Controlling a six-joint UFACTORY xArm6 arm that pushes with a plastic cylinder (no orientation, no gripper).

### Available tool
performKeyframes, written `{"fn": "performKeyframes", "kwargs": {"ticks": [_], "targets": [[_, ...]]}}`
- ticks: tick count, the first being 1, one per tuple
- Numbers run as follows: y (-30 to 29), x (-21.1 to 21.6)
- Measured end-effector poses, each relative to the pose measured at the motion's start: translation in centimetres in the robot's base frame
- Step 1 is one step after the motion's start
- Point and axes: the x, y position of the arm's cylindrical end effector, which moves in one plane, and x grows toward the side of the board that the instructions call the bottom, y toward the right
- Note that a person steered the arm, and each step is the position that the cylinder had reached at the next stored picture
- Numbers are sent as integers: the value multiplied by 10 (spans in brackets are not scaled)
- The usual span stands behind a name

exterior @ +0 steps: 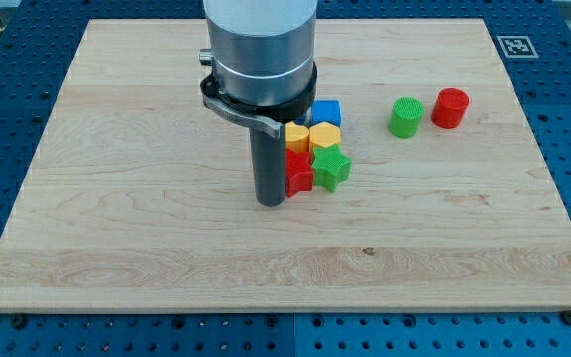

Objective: Move arm towards center right

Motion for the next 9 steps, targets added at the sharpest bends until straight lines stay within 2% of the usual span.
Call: {"fn": "performKeyframes", "kwargs": {"ticks": [2,3,4,6,7,8,9], "targets": [[0,-16],[0,-7],[-10,25],[-10,28],[7,48],[49,70],[125,70]]}}
